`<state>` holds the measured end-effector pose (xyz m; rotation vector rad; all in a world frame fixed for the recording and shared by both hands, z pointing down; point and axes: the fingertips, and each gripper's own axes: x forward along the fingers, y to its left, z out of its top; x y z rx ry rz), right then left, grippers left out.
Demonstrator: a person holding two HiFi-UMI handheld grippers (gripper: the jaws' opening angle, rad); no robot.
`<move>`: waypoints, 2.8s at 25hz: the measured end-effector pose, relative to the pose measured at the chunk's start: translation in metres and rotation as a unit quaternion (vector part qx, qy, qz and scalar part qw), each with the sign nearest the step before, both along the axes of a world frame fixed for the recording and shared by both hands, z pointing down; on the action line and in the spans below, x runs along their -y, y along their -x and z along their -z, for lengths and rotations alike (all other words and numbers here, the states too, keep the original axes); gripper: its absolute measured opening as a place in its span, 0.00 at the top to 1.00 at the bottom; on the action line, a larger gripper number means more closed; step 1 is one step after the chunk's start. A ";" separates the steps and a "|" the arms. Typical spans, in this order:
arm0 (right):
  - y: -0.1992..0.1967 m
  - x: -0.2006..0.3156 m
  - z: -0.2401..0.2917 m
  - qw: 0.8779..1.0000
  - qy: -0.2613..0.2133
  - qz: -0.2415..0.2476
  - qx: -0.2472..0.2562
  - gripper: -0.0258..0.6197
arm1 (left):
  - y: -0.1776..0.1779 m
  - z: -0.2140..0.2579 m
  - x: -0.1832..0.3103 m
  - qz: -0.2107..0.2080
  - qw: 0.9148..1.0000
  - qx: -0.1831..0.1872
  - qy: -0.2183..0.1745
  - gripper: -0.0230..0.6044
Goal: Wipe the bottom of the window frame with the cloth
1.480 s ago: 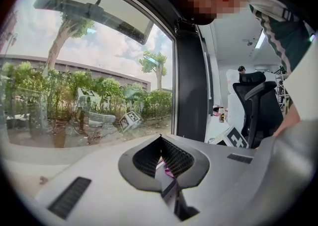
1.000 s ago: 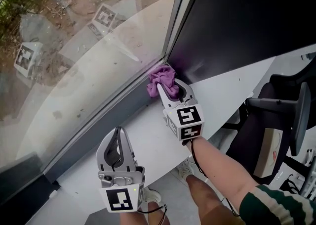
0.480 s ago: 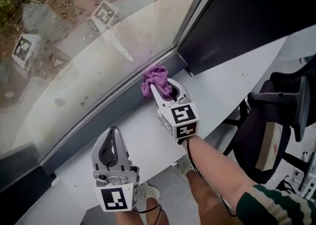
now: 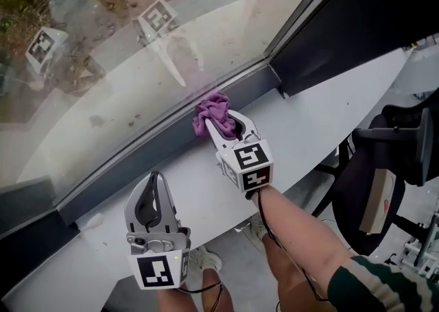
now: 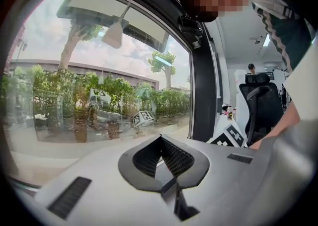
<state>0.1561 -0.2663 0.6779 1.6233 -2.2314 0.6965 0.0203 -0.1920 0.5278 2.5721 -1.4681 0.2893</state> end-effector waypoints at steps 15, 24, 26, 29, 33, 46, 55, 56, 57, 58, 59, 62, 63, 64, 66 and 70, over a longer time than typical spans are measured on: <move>0.081 -0.015 -0.003 0.998 0.011 0.068 0.001 0.73 | 0.068 0.011 -0.028 0.051 0.999 0.008 -0.003 0.95; 0.149 -0.031 0.000 0.994 0.013 0.112 -0.001 0.73 | 0.127 0.027 -0.054 0.088 0.996 0.011 -0.018 0.95; 0.164 -0.036 0.000 0.992 0.013 0.124 -0.002 0.73 | 0.137 0.029 -0.059 0.095 0.995 0.012 -0.020 0.95; 0.183 -0.039 0.001 0.991 0.011 0.134 -0.005 0.73 | 0.155 0.032 -0.068 0.107 0.994 0.011 -0.022 0.95; 0.212 -0.047 0.000 0.989 0.016 0.150 -0.007 0.73 | 0.181 0.034 -0.081 0.123 0.992 0.010 -0.023 0.95; 0.326 -0.070 -0.001 0.980 0.019 0.197 -0.012 0.73 | 0.282 0.037 -0.119 0.171 0.985 0.004 -0.029 0.95; 0.399 -0.087 0.002 0.973 0.022 0.230 -0.008 0.73 | 0.330 0.036 -0.131 0.186 0.982 0.000 -0.030 0.95; 0.406 -0.089 0.002 0.972 0.023 0.234 -0.008 0.73 | 0.336 0.034 -0.132 0.188 0.982 -0.001 -0.029 0.95; 0.413 -0.090 0.001 0.971 0.023 0.239 -0.007 0.73 | 0.342 0.033 -0.132 0.191 0.981 -0.002 -0.028 0.95; 0.420 -0.091 0.001 0.970 0.023 0.243 -0.006 0.73 | 0.346 0.032 -0.133 0.193 0.981 -0.001 -0.027 0.95; 0.426 -0.092 0.002 0.968 0.024 0.249 -0.006 0.73 | 0.350 0.031 -0.133 0.194 0.981 0.000 -0.025 0.95; 0.441 -0.094 0.005 0.964 0.023 0.263 -0.002 0.73 | 0.357 0.032 -0.131 0.198 0.980 0.002 -0.023 0.95; 0.444 -0.095 0.006 0.964 0.022 0.266 0.000 0.73 | 0.358 0.032 -0.131 0.199 0.980 0.002 -0.022 0.95; 0.448 -0.095 0.007 0.964 0.021 0.267 0.002 0.73 | 0.361 0.032 -0.130 0.201 0.979 0.002 -0.022 0.95; 0.459 -0.096 0.007 0.963 0.019 0.270 0.003 0.73 | 0.371 0.030 -0.130 0.207 0.978 0.001 -0.021 0.95; 0.496 -0.111 0.004 0.951 0.015 0.309 -0.006 0.73 | 0.391 0.022 -0.133 0.217 0.976 -0.002 -0.020 0.95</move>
